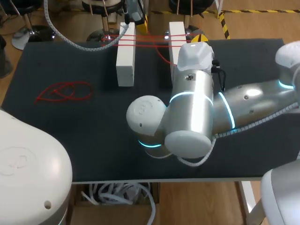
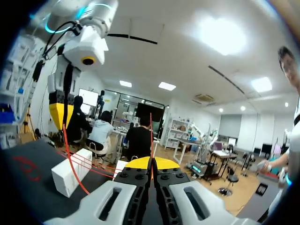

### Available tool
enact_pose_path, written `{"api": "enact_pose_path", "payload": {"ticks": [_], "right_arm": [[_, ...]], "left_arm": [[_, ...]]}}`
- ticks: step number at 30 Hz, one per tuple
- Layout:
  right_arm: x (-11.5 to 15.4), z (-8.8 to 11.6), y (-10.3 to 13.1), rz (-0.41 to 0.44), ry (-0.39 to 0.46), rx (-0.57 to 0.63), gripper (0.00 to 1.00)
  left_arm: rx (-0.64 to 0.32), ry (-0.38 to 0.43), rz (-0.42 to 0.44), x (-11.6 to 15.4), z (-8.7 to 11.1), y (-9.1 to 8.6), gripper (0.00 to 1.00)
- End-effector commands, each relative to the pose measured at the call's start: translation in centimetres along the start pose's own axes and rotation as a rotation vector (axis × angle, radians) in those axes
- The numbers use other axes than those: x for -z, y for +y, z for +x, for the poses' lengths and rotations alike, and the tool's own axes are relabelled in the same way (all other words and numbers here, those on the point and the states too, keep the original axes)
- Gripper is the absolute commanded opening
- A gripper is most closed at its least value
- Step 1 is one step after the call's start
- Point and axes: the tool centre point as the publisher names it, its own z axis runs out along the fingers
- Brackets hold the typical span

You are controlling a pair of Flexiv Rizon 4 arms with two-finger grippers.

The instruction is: Grab the tape and strap the tape.

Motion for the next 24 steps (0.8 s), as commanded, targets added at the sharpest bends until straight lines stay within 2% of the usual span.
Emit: {"api": "enact_pose_path", "payload": {"ticks": [1,8,13,21,24], "right_arm": [[0.2,1.0,0.3,-0.030,-0.014,0.167,0.00],[0.1,1.8,0.6,-0.046,0.011,0.370,0.00],[0.1,2.1,0.4,-0.007,0.013,0.487,0.00],[0.7,2.2,1.5,0.061,0.061,0.559,0.00],[1.0,2.0,2.6,0.071,0.087,0.504,0.00]], "left_arm": [[0.002,0.001,-0.004,0.1,0.0,-0.1,0.00],[0.002,0.001,-0.004,0.1,0.0,-0.1,0.00],[0.002,0.001,-0.004,0.1,0.0,-0.1,0.00],[0.002,0.001,-0.004,0.1,0.0,-0.1,0.00],[0.002,0.001,-0.004,0.1,0.0,-0.1,0.00]]}}
